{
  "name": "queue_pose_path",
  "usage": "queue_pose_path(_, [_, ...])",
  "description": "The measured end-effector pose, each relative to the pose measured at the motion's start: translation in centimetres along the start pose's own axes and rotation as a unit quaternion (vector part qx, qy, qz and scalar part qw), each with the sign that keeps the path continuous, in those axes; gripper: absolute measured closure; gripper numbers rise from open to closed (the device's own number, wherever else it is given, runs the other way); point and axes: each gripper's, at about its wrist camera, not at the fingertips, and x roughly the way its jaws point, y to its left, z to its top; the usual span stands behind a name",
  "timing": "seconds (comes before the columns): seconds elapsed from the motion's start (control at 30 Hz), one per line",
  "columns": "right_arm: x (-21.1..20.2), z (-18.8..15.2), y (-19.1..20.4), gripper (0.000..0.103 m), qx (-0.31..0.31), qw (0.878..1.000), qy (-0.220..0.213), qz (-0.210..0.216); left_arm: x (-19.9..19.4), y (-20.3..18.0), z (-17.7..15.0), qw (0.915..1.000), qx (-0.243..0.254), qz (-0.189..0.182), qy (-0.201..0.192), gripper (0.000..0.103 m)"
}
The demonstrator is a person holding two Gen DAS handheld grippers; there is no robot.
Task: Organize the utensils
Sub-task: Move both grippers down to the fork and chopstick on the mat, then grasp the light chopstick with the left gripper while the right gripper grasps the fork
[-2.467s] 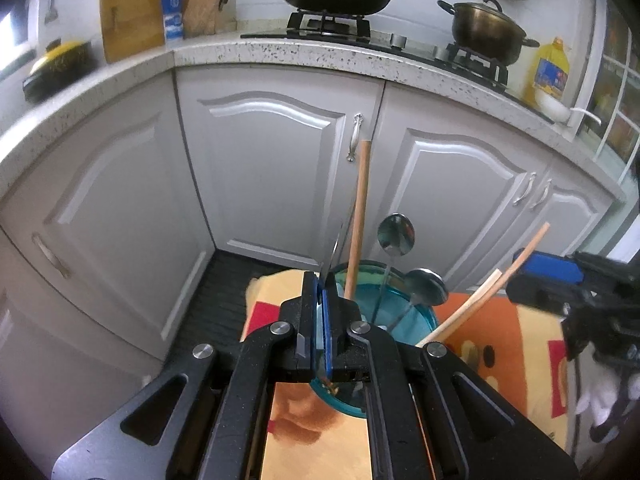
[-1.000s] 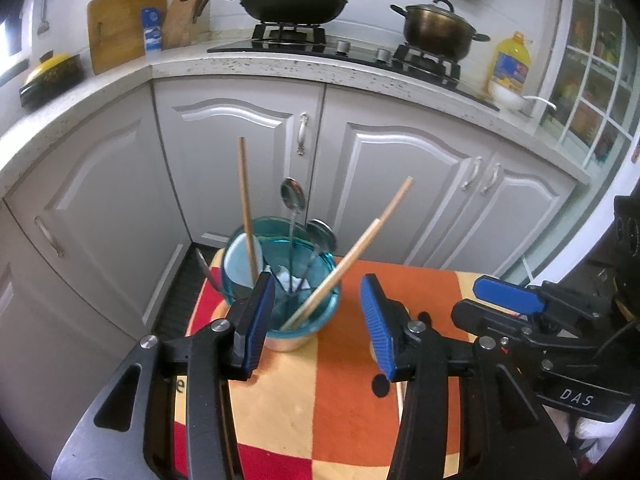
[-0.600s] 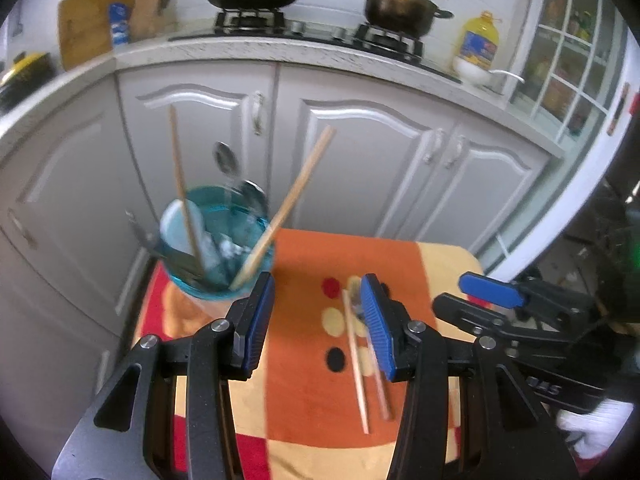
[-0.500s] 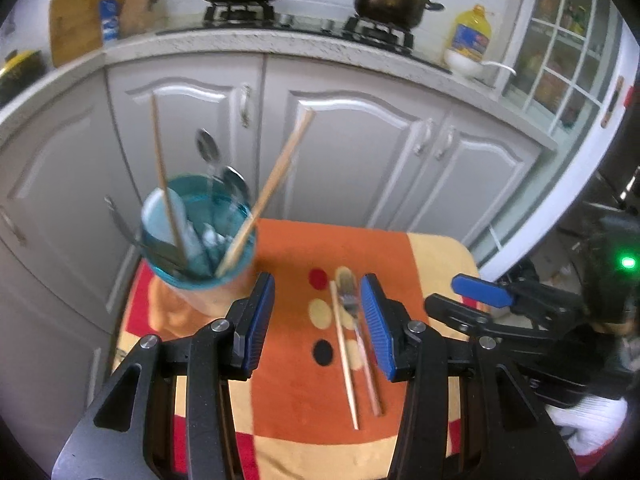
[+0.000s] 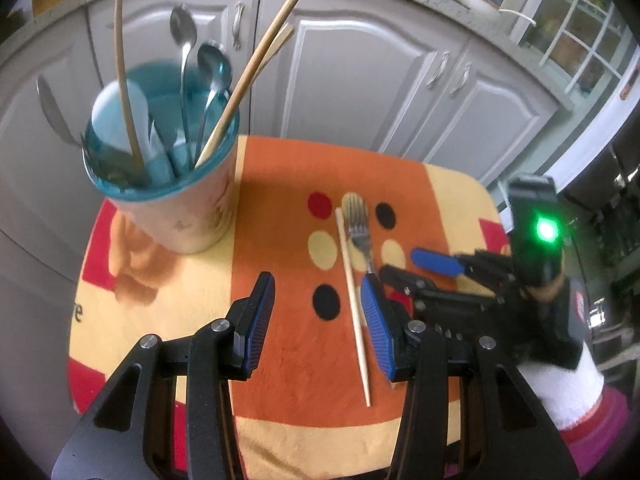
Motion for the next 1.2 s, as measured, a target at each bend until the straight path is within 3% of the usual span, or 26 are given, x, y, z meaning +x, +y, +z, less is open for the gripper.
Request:
queue_pose_path(0.13, [2.0, 0.7, 0.5, 0.06, -0.013, 1.0, 0.027, -0.005, 1.3, 0.5, -0.5, 0.9999, -0.004, -0.001, 0.016, 0.059])
queue_pose_path(0.23, [2.8, 0.2, 1.1, 0.062, -0.041, 0.998, 0.025, -0.048, 2.3, 0.4, -0.8, 0.9996, -0.003, -0.001, 0.028, 0.059])
queue_pose_path(0.57, [0.2, -1.8, -4.5, 0.062, 0.01, 0.997, 0.031, -0.065, 7.1, -1.4, 0.8, 0.998, -0.003, -0.021, 0.059, 0.059])
queue_pose_path(0.73, [-1.5, -1.9, -8.4, 0.061, 0.085, 0.996, 0.006, 0.009, 10.0, -2.3, 2.1, 0.9975, -0.002, -0.009, 0.07, 0.059])
queue_pose_path(0.87, [-2.5, -1.7, -10.9, 0.06, 0.111, 0.993, -0.024, 0.034, 11.5, -2.4, 3.0, 0.9972, -0.002, -0.001, 0.074, 0.059])
queue_pose_path(1.2, [0.2, 1.0, -11.4, 0.06, 0.045, 0.994, -0.052, 0.085, 14.0, -2.9, 5.0, 0.996, 0.001, 0.004, 0.089, 0.059])
